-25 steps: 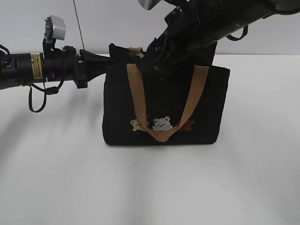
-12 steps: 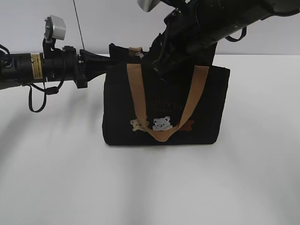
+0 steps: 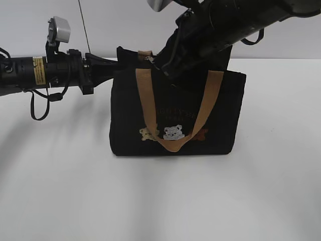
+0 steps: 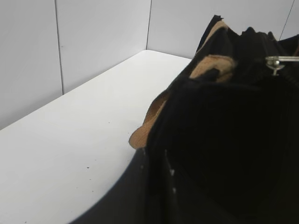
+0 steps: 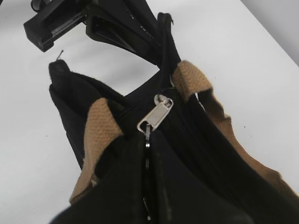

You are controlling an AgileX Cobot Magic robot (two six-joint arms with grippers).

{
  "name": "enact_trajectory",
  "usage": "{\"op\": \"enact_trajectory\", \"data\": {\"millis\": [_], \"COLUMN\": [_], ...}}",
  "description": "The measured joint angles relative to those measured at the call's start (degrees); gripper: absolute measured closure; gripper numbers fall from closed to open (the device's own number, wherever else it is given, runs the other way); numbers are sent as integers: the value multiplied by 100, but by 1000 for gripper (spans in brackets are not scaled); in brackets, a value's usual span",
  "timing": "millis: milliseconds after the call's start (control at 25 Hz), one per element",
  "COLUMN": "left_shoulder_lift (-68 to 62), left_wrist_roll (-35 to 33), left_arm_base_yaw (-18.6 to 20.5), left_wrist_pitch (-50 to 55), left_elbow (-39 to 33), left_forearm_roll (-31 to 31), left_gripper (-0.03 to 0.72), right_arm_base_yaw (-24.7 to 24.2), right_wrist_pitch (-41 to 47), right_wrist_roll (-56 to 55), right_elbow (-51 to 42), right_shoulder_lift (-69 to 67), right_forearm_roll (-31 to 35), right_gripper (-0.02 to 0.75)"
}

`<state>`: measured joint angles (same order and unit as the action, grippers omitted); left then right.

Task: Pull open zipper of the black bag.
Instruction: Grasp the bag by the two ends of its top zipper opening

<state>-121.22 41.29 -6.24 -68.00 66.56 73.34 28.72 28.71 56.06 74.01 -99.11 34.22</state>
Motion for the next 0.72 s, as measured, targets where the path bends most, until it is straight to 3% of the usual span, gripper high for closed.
{"op": "enact_trajectory", "data": {"millis": [80, 520, 720], "left_shoulder_lift": [0, 0, 0], "left_wrist_roll": [0, 0, 0], "left_arm_base_yaw": [0, 0, 0], "left_wrist_pitch": [0, 0, 0], "left_elbow": [0, 0, 0], "left_forearm_roll": [0, 0, 0], "left_gripper": [671, 671, 671], "right_arm_base_yaw": [0, 0, 0], "right_wrist_pitch": [0, -43, -38], "right_wrist_roll": [-27, -308, -748], "right_elbow": [0, 18, 268], "right_shoulder_lift": [0, 0, 0], "right_forearm_roll": [0, -13, -366], "right_gripper": [751, 753, 753]}}
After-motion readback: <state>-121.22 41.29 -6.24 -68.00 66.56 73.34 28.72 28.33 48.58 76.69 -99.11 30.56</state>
